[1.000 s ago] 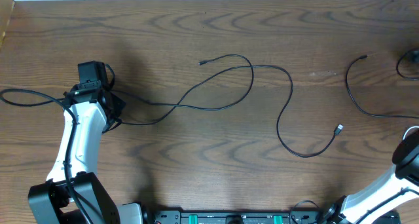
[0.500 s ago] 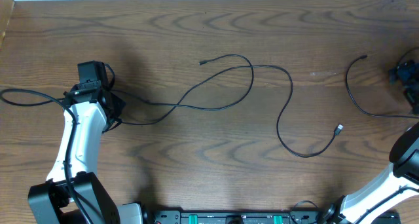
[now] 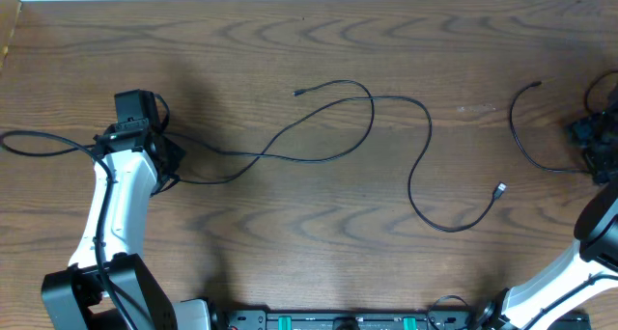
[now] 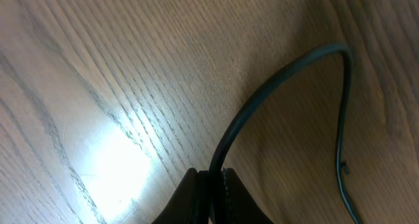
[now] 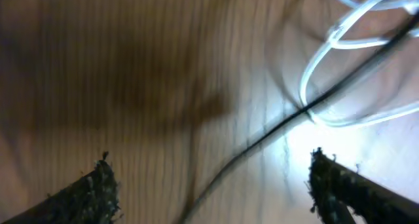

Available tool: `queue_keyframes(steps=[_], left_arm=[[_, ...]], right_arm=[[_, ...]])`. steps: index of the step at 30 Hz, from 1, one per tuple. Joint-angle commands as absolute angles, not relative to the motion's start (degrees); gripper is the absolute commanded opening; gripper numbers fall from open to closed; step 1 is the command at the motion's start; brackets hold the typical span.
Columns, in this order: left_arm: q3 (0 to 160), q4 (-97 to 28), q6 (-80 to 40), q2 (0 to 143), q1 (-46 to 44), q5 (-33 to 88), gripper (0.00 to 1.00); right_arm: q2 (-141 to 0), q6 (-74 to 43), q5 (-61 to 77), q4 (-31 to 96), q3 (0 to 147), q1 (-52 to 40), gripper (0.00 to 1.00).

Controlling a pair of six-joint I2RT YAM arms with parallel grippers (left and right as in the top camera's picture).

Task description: Untangle cables

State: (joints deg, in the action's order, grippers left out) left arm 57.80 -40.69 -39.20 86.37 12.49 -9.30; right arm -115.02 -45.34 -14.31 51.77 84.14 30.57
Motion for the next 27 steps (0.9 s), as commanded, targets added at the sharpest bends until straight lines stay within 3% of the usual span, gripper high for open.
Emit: queue_keyframes(steps=[1,4,6,7,13,20,27], left_arm=[[58.83,-40.91,-39.75,86.06,12.43,-9.41,0.09],[58.83,-40.91,-39.75,86.06,12.43,-9.41,0.09],[58.83,-40.91,-39.77,86.06,12.43,-9.41,0.09],[58.83,-40.91,-39.75,86.06,12.43,-9.41,0.09],[58.83,-40.93,-39.75,86.06,12.43,-9.41,0.09],[58.83,-40.93,-39.77,86.06,12.43,-9.41,0.09],[58.83,-40.93,-39.77,86.06,12.43,-9.41,0.09]], right_arm=[[-115.42,-47.07,-18.06,47.11,80.73,31.14,0.83],[-115.42,-47.09,-18.09,42.81,77.65,31.64,0.51],[-115.42,-46.37,-17.19,39.66,77.14,31.68,0.08],[-115.42,-44.6,-16.38,37.85,77.14,31.68,0.01],[-115.37,-28.75,-9.87,24.36,80.34,31.66,0.01],[-115.39,-22.74,-7.2,13.3,86.7,32.05,0.01],[-118.78,-18.74,-15.09,0.4,86.7,33.21,0.01]])
